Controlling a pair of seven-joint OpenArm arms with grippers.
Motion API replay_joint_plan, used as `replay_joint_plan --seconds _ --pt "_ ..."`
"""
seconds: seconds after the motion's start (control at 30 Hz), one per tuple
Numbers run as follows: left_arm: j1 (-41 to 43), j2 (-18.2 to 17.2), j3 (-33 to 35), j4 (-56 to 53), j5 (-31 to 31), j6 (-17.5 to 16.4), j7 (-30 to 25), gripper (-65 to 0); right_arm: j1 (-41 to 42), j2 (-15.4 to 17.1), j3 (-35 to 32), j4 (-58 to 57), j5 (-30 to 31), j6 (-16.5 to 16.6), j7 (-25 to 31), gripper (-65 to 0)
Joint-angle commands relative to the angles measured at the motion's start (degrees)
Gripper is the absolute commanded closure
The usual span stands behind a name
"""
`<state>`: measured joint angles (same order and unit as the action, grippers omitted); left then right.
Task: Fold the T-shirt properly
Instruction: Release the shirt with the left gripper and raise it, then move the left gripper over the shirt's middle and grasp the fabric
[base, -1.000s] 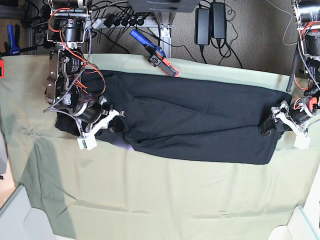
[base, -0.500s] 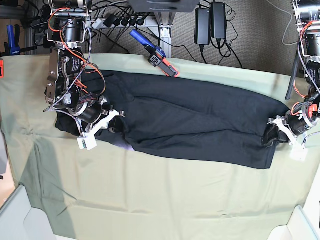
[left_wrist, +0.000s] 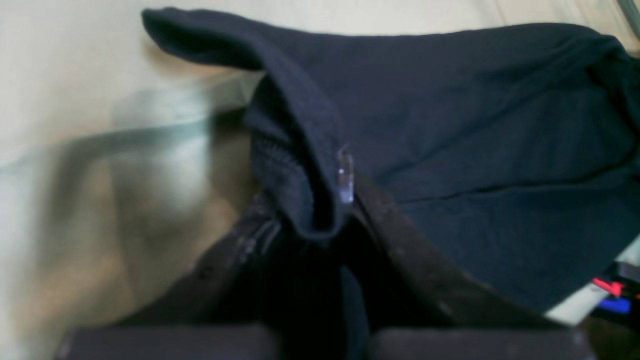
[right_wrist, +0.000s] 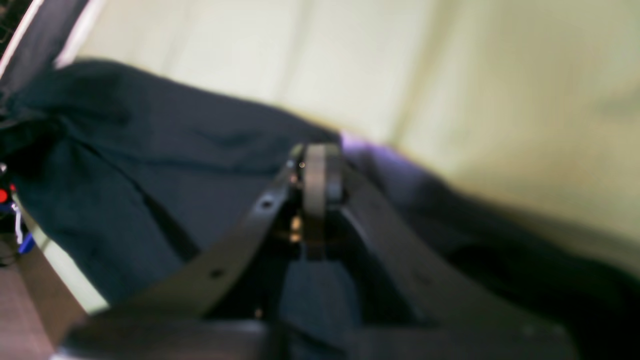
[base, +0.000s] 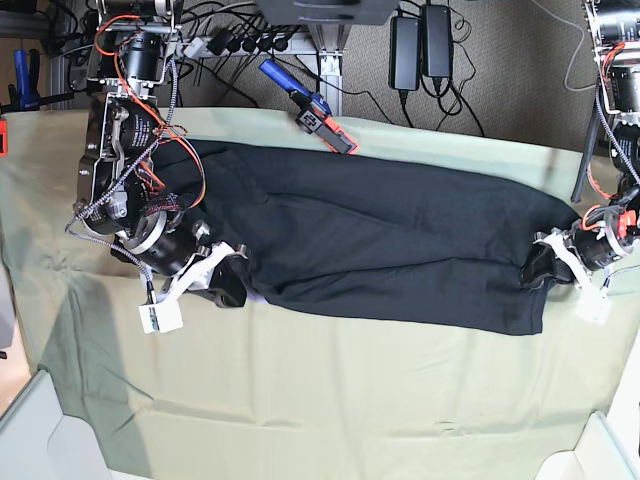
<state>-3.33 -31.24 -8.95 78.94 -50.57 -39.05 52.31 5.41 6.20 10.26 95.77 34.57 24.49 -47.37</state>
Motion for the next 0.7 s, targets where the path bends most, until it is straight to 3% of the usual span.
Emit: replay_joint_plan --seconds 0.0,0.23,0.43,0.67 --pt "-0.9 -1.0 -0.4 2.1 -1.5 -1.0 -0.7 0.0 0.9 0.4 0.1 1.7 0.6 4.0 1.1 0.0" --pt "3.0 1.0 2.8 15.9 -1.4 -1.0 0.9 0.0 0.9 0.4 0.1 2.3 -2.2 4.0 1.1 0.0" --pt "3.8 5.7 13.4 22.3 7.5 -1.0 -0.7 0.0 0.9 0.4 0.1 2.3 -2.3 4.0 1.1 0.0" --pt "3.2 11.6 19.6 22.4 14.4 -1.0 -1.8 0.0 0.9 0.4 1.4 2.3 -2.6 4.0 1.1 0.0"
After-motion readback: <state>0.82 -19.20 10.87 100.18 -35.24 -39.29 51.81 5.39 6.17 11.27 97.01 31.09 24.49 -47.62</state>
